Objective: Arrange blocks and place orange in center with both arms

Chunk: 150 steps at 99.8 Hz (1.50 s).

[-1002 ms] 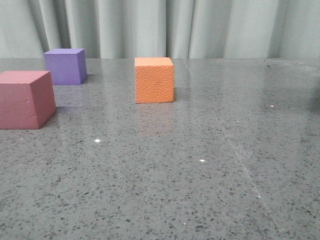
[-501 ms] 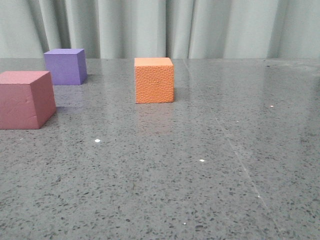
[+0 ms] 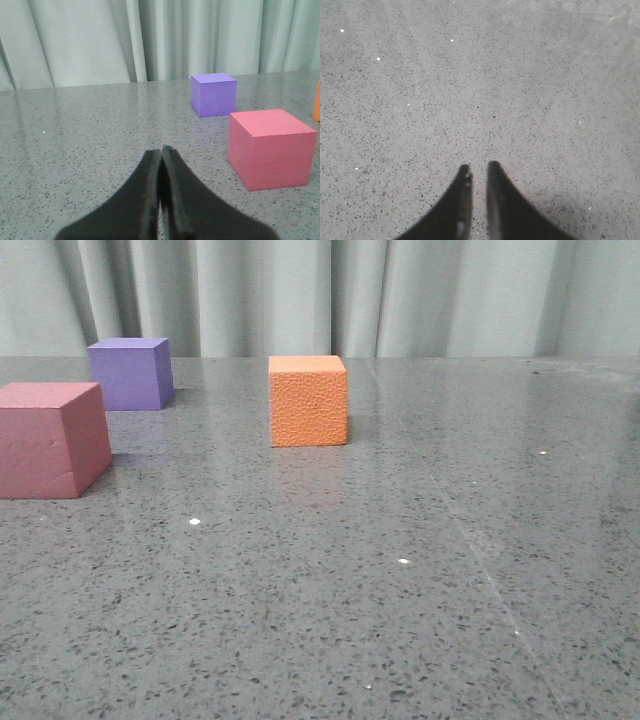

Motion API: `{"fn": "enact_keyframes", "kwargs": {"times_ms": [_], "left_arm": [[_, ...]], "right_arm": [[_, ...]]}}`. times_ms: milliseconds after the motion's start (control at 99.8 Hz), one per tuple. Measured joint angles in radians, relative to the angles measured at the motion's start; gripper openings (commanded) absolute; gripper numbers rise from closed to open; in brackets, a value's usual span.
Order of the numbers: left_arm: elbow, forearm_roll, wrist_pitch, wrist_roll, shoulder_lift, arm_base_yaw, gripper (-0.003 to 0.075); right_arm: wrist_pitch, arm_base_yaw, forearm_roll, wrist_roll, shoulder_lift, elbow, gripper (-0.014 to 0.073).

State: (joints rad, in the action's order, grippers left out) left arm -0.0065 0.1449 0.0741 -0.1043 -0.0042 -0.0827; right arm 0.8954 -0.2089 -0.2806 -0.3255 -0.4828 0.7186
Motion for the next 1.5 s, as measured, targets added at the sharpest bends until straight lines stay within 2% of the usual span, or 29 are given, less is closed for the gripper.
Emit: {"fn": "enact_keyframes", "kwargs": {"times_ms": [381, 852, 1193, 1403, 1504], "left_arm": [[0.0, 0.0, 0.0, 0.0, 0.0, 0.0, -0.0019], [0.0, 0.0, 0.0, 0.0, 0.0, 0.0, -0.0019], [0.0, 0.0, 0.0, 0.0, 0.0, 0.0, -0.0019], [0.0, 0.0, 0.0, 0.0, 0.0, 0.0, -0.0019], [0.0, 0.0, 0.0, 0.0, 0.0, 0.0, -0.0019]], "right_arm": [[0.046, 0.0, 0.0, 0.0, 0.002, -0.002, -0.0067], [0.016, 0.0, 0.0, 0.0, 0.015, -0.02, -0.0067], [-0.279, 0.001, 0.041, 0.0, 0.246, -0.318, -0.0067], [-0.356, 0.011, 0.098, 0.011, 0.406, -0.488, -0.0067], [-0.372, 0.041, 0.166, 0.074, 0.475, -0.542, -0.0067]]}}
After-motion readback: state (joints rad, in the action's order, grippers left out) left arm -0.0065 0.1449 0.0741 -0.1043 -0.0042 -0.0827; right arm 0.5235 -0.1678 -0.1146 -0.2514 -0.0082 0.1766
